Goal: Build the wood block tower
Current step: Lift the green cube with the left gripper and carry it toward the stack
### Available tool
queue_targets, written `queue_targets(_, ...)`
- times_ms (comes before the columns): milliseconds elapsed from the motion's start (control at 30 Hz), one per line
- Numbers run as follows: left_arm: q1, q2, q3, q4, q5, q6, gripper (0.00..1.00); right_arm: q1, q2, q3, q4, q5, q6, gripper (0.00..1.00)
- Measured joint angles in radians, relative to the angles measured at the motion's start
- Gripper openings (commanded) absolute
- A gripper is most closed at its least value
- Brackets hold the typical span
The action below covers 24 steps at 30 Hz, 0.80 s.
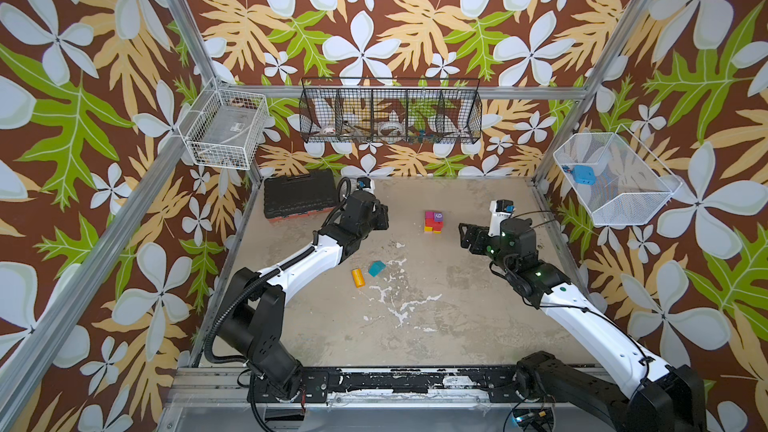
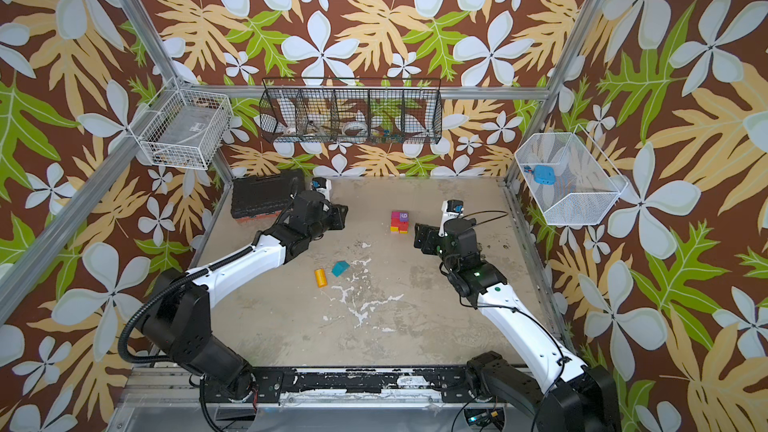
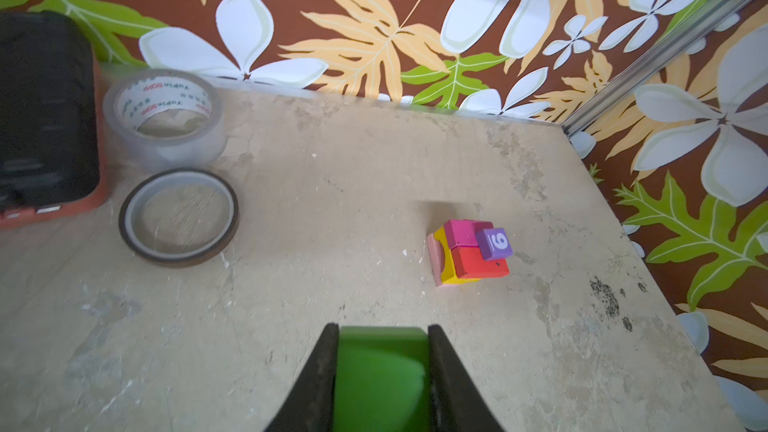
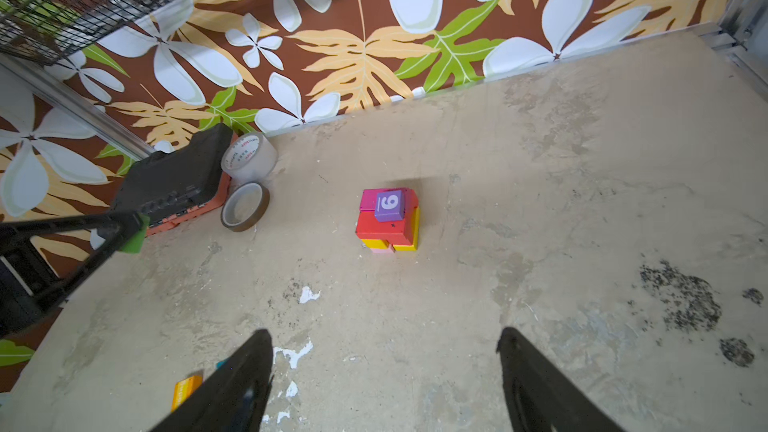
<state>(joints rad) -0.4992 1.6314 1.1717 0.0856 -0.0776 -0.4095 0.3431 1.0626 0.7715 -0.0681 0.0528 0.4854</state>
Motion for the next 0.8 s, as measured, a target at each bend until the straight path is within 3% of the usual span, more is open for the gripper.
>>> queue_targets(133, 0.043, 0.052, 0.034, 0.064, 0.032, 0.050, 0.00, -0.032, 0.002, -0.032, 0.007, -0.021, -0.010, 0.85)
queue_targets(267, 0.045, 0.139, 0.171, 0.053, 0.039, 0.166, 0.00, -0.035, 0.017, -0.042, 0.016, -0.052, -0.018, 0.82)
queue_targets(533, 0.058, 0.321, 0.423, -0.050, 0.251, 0.495, 0.00, -0.037, -0.029, -0.081, 0.031, -0.057, -0.018, 0.86)
queue_targets(800, 0.067, 0.569, 0.759, -0.291, 0.472, 0.772, 0.00, -0.041, -0.055, -0.098, 0.071, -0.070, -0.019, 0.86)
